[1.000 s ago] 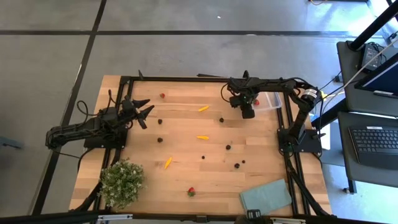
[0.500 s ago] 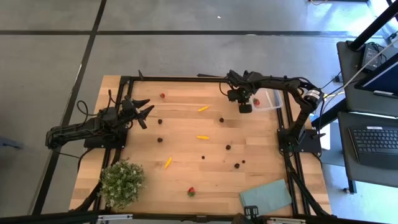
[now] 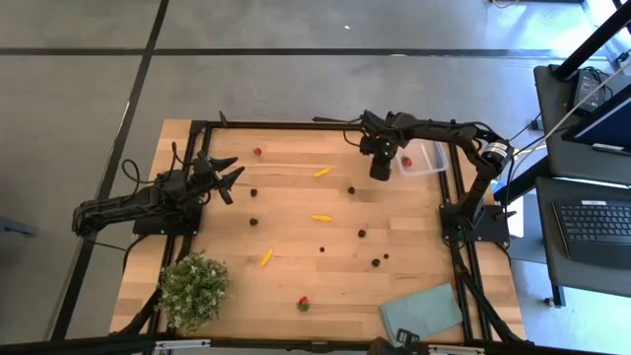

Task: Pick and placing Produce into tupperware
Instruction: Put the red strawberry into the transparent bin

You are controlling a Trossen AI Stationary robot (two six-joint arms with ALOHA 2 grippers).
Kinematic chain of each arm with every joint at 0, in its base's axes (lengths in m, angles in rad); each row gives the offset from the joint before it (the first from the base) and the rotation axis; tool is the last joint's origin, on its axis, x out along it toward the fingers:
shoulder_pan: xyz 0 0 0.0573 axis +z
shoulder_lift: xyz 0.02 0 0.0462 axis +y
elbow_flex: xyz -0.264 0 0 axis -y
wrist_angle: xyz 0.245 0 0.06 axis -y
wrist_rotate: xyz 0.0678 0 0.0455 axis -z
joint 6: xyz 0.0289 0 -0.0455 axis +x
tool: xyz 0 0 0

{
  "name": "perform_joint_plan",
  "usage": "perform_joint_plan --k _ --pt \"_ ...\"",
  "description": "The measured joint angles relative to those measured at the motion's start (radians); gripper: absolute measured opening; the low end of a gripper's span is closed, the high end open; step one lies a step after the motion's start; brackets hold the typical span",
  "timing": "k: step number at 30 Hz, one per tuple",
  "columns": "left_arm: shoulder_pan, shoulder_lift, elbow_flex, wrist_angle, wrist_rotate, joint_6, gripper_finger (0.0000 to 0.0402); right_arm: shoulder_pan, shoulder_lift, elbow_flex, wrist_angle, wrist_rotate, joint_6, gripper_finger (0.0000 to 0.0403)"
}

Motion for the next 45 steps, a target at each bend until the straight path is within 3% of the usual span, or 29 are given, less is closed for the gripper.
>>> perform_joint_plan --k 9,14,31,45 --pt "0.0 0.0 0.0 0.0 0.0 0.0 0.0179 -0.003 0.0 0.0 -0.054 -0.003 0.573 0.0163" --pt "0.0 0.0 0.0 0.0 0.0 0.0 0.0179 -0.003 0.0 0.0 -0.044 -0.003 0.745 0.0189" --pt "0.0 0.0 0.0 0.0 0.0 0.0 0.0179 0.032 -0.002 -0.13 0.098 -0.003 0.89 0.0203" --pt "0.0 0.0 0.0 0.0 0.0 0.0 0.0179 0.032 -0.006 -0.191 0.183 -0.001 0.882 0.0142"
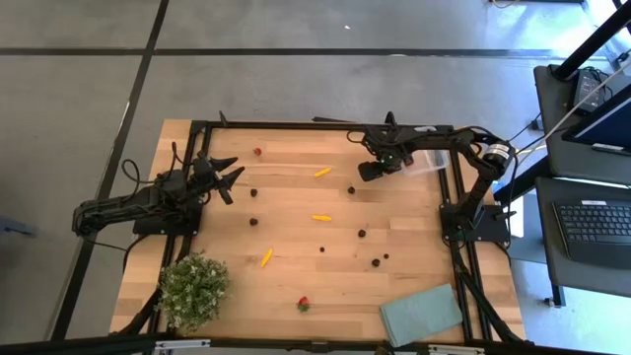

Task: Pick and placing Produce into tupperware
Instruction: Put the red strawberry into the transparent bin

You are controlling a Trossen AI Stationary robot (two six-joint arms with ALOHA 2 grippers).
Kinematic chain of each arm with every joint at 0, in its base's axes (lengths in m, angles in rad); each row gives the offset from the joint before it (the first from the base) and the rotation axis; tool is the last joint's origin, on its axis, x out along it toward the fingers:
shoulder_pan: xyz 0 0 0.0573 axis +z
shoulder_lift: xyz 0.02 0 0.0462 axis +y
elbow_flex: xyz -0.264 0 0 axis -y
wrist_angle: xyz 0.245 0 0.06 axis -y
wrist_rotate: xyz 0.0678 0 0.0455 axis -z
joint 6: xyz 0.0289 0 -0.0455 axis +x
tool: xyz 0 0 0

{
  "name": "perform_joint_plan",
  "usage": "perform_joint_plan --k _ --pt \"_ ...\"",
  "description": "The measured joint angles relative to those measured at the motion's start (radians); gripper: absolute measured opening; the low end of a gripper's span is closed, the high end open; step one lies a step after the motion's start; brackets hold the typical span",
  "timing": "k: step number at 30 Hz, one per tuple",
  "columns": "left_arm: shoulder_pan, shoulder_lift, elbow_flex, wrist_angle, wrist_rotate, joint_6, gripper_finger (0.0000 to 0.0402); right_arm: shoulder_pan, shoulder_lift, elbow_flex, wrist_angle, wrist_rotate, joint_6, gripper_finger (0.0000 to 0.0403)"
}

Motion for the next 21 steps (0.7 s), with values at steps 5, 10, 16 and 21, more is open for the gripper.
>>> perform_joint_plan --k 5,10,16,21 --pt "0.0 0.0 0.0 0.0 0.0 0.0 0.0179 0.0 0.002 0.004 0.006 0.0 -0.024 0.0111" --pt "0.0 0.0 0.0 0.0 0.0 0.0 0.0179 0.0 0.003 0.005 0.012 0.0 -0.036 0.0071" --pt "0.0 0.0 0.0 0.0 0.0 0.0 0.0179 0.0 0.003 0.006 0.017 -0.001 -0.059 0.0009" --pt "0.0 0.0 0.0 0.0 0.0 0.0 0.0179 0.0 0.002 0.006 0.017 -0.001 -0.084 0.0007"
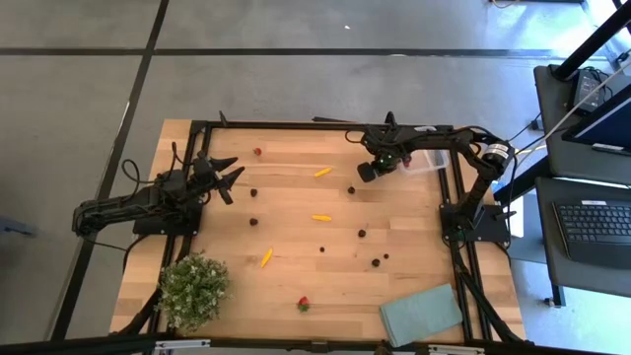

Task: Pick and placing Produce into tupperware
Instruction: Put the red strawberry into the transparent bin

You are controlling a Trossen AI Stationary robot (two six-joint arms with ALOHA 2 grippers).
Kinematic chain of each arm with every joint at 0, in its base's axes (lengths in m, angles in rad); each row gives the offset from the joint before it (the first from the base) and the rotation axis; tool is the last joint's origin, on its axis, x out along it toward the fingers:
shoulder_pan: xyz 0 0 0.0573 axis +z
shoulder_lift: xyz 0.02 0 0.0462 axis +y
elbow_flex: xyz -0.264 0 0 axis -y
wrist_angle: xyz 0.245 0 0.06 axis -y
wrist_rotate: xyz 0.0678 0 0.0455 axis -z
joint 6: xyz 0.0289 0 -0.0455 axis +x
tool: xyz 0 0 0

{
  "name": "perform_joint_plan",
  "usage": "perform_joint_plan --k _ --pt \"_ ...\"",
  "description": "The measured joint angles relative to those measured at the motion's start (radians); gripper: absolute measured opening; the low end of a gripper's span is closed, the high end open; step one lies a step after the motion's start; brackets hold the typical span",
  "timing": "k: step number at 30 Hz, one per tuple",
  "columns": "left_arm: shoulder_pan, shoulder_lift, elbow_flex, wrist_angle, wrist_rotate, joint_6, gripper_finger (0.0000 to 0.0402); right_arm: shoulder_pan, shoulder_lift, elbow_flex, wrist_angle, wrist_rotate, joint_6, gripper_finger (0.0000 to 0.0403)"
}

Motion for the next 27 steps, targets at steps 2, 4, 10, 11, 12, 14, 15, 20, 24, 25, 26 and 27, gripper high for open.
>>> perform_joint_plan --k 2,4,10,11,12,14,15,20,24,25,26,27 --pt "0.0 0.0 0.0 0.0 0.0 0.0 0.0179 0.0 -0.006 0.001 -0.002 -0.002 -0.025 0.0005" --pt "0.0 0.0 0.0 0.0 0.0 0.0 0.0179 0.0 -0.017 0.015 -0.01 -0.008 -0.035 0.0004" --pt "0.0 0.0 0.0 0.0 0.0 0.0 0.0179 -0.001 -0.103 0.123 -0.062 -0.025 -0.084 0.0002" --pt "0.0 0.0 0.0 0.0 0.0 0.0 0.0179 -0.003 -0.121 0.148 -0.089 -0.019 -0.094 0.0002" --pt "0.0 0.0 0.0 0.0 0.0 0.0 0.0179 -0.009 -0.141 0.175 -0.119 -0.01 -0.102 0.0002" --pt "0.0 0.0 0.0 0.0 0.0 0.0 0.0179 -0.027 -0.179 0.218 -0.202 0.028 -0.111 0.0002" --pt "0.0 0.0 0.0 0.0 0.0 0.0 0.0179 -0.04 -0.197 0.235 -0.244 0.047 -0.113 0.0002" --pt "0.0 0.0 0.0 0.0 0.0 0.0 0.0179 -0.128 -0.289 0.25 -0.411 0.08 -0.097 0.0001" --pt "0.0 0.0 0.0 0.0 0.0 0.0 0.0179 -0.203 -0.328 0.191 -0.468 0.08 -0.082 0.0001" --pt "0.0 0.0 0.0 0.0 0.0 0.0 0.0179 -0.22 -0.333 0.173 -0.46 0.08 -0.083 0.0001" --pt "0.0 0.0 0.0 0.0 0.0 0.0 0.0179 -0.236 -0.334 0.156 -0.452 0.078 -0.087 0.0001" --pt "0.0 0.0 0.0 0.0 0.0 0.0 0.0179 -0.253 -0.333 0.135 -0.444 0.074 -0.1 0.0001"
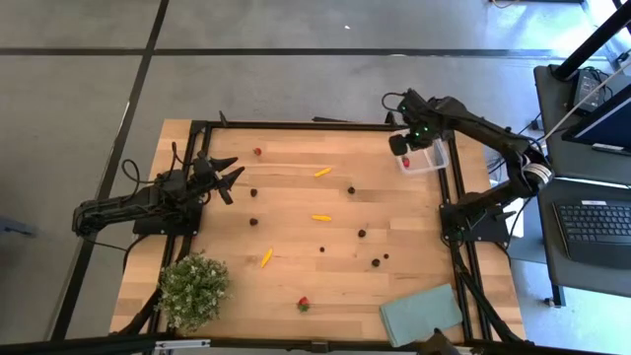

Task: Pick and placing Produce into tupperware
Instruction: Put the red strawberry into the transparent bin

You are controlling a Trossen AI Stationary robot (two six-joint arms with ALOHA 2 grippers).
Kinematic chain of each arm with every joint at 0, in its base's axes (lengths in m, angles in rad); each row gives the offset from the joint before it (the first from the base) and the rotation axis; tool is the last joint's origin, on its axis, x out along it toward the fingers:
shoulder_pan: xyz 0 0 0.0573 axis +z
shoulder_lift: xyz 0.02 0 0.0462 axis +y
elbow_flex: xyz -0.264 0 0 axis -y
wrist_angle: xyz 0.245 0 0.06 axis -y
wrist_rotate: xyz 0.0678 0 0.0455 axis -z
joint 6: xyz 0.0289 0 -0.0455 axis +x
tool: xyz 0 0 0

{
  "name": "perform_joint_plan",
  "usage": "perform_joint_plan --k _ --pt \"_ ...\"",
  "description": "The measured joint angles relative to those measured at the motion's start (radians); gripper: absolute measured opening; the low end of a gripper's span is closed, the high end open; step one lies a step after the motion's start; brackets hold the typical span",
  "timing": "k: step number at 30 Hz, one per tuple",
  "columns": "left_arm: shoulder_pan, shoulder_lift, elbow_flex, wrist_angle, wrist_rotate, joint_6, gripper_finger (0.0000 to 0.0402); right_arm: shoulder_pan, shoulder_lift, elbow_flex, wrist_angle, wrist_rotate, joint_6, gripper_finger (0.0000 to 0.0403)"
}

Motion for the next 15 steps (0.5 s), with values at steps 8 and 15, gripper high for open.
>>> perform_joint_plan --k 8,15 --pt "0.0 0.0 0.0 0.0 0.0 0.0 0.0179 -0.089 0.003 -0.167 0.173 -0.074 -0.028 0.0" --pt "0.0 0.0 0.0 0.0 0.0 0.0 0.0179 -0.113 0.003 -0.241 0.231 -0.068 -0.033 0.0015"
